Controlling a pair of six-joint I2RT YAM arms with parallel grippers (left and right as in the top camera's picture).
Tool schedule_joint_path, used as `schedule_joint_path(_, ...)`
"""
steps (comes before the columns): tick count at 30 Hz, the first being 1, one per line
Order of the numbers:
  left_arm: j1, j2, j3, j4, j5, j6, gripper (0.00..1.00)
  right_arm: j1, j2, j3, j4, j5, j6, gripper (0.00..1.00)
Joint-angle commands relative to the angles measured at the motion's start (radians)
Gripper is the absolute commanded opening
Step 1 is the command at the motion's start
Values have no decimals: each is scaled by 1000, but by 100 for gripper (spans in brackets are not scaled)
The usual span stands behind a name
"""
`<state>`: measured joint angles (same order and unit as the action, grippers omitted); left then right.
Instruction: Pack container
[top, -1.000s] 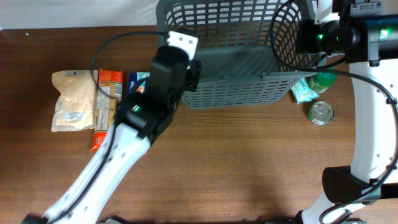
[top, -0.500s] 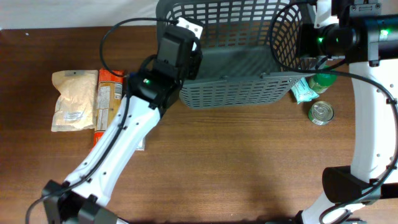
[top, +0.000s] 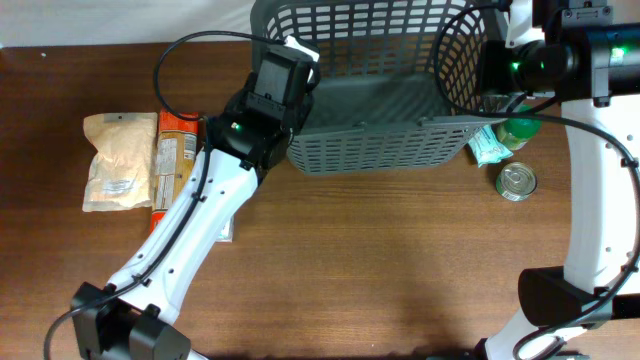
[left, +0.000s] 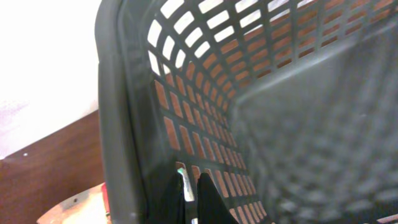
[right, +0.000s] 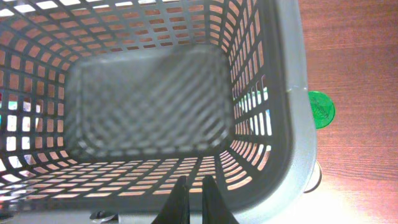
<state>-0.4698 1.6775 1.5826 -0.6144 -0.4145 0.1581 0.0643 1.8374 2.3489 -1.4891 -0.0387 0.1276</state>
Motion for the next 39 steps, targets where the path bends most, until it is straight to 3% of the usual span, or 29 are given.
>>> schedule_joint_path(1,13,18,14,-19,-96,40,2,1,2,13,-3,-3,9,4)
schedule_joint_path(23,55,16,14,-171,-188,-15,2,1,2,13,-25,-3,9,4)
schedule_joint_path(30,21,-43,88,-189,-112,-15,2,1,-24,31,-29,-16,8,4)
schedule_joint_path(34,2,-132,220,-265,26,-20,2,1,-80,106,-48,-17,8,4)
schedule_joint_path(39,55,-260,278,-433,105,-140,2,1,-158,153,-145,-17,-2,4)
